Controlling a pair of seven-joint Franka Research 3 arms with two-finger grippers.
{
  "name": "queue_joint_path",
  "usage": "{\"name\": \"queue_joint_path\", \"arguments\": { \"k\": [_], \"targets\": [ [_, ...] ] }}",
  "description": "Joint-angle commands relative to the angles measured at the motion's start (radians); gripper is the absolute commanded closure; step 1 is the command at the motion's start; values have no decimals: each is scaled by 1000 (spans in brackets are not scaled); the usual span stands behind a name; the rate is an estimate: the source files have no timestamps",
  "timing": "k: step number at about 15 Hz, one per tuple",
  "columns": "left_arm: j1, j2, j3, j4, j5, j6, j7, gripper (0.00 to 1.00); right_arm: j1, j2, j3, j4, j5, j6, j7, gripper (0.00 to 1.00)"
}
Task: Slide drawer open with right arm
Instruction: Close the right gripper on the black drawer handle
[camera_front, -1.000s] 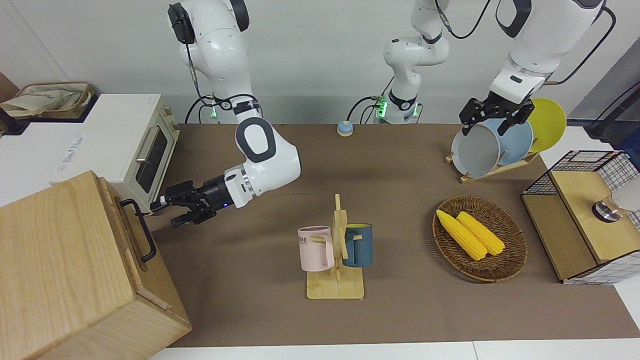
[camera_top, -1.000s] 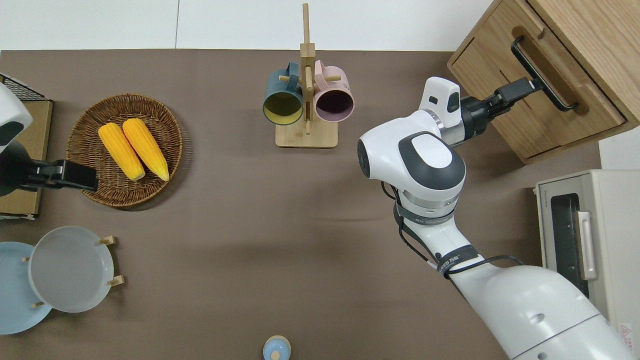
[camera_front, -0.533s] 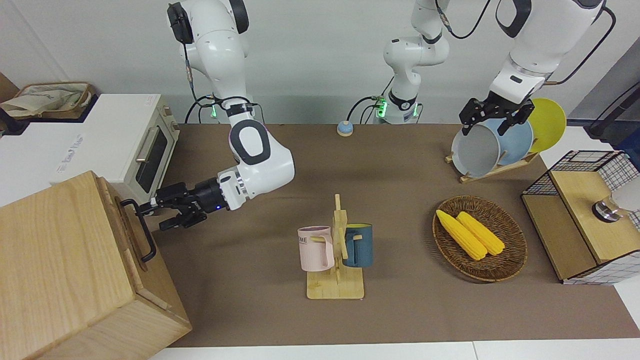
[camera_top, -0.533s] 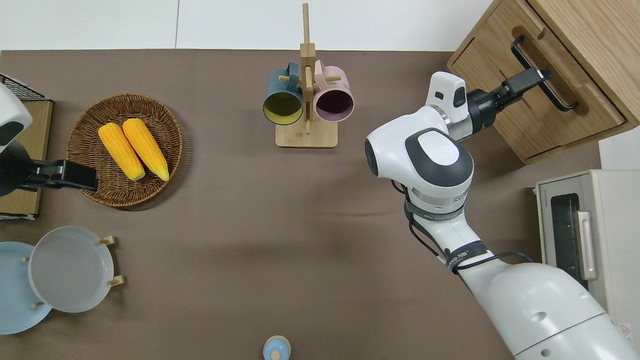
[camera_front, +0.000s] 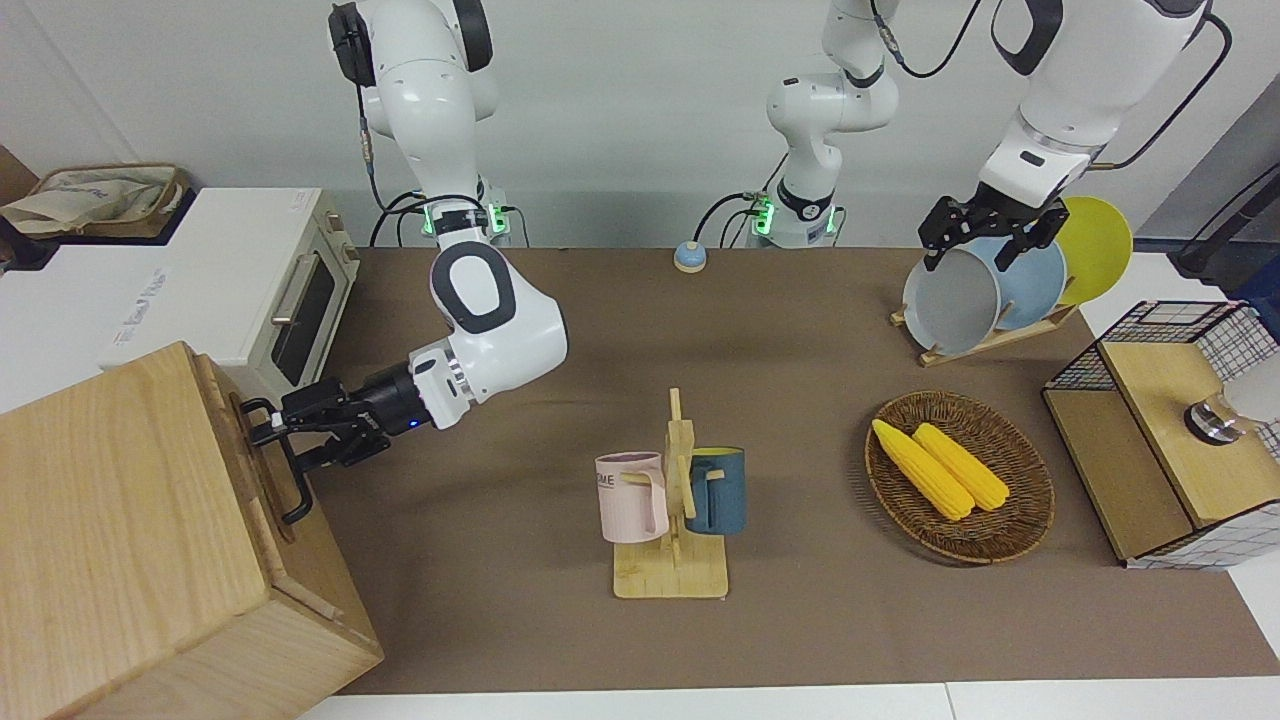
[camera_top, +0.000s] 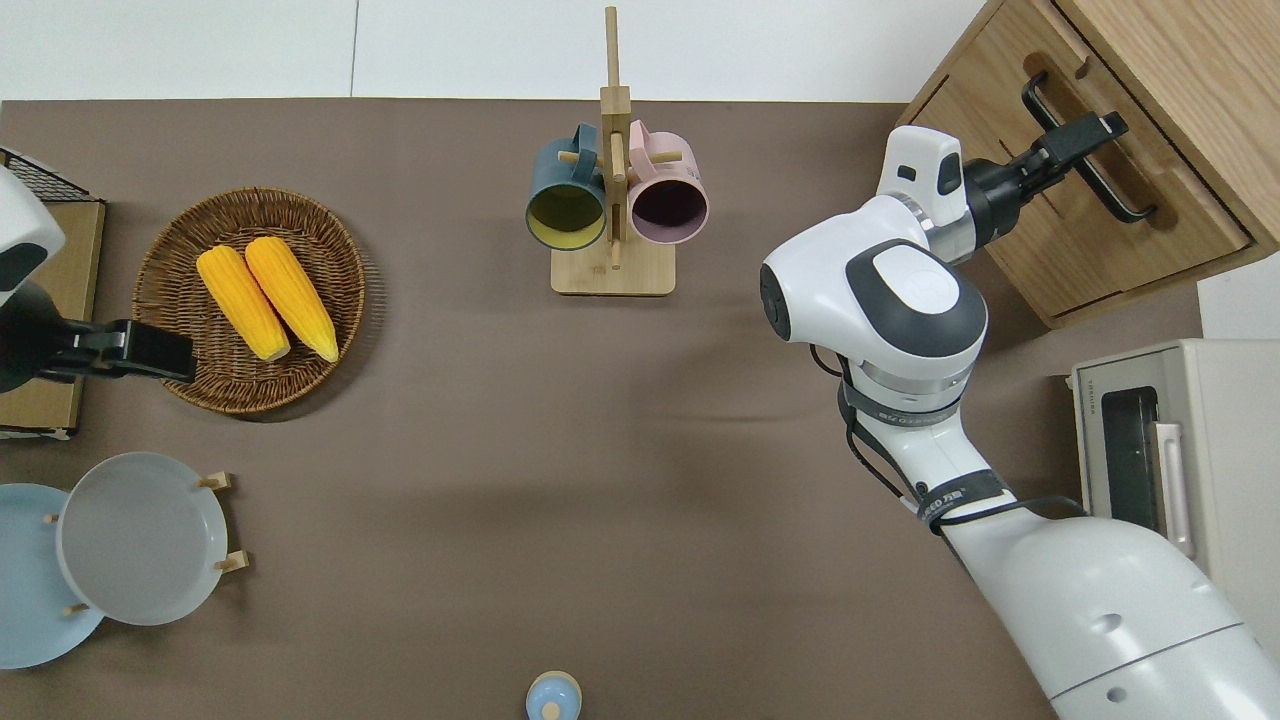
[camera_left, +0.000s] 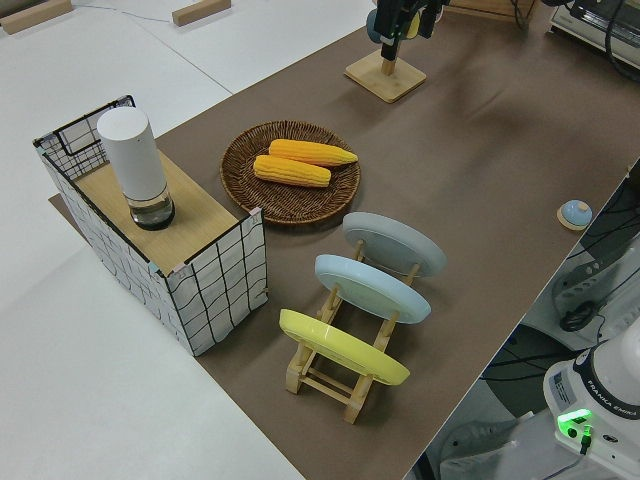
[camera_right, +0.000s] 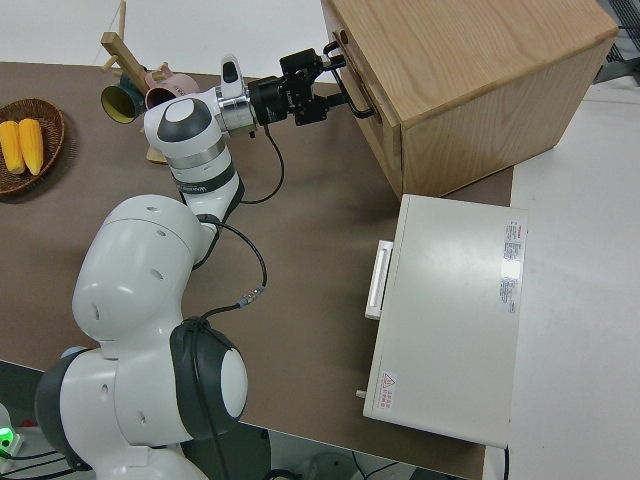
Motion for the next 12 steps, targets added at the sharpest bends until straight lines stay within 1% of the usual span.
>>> {"name": "queue_joint_path", "arguments": {
  "k": [1, 3, 4, 5, 12],
  "targets": [
    [5, 11, -7, 24, 17, -20, 10, 7, -4, 2, 5, 11, -29, 11, -65, 631],
    [5, 11, -7, 26, 17, -20, 10, 7, 3, 4, 5, 11, -31, 9, -84, 878],
    [5, 11, -7, 26, 17, -20, 10, 7, 4, 4, 5, 11, -32, 8, -88, 962],
    [5, 11, -7, 24, 17, -20, 10, 7, 3, 4, 5, 11, -32, 8, -92, 1000],
    [5, 11, -7, 24, 17, -20, 10, 7, 10, 4, 5, 11, -32, 6, -91, 1000]
  ]
}}
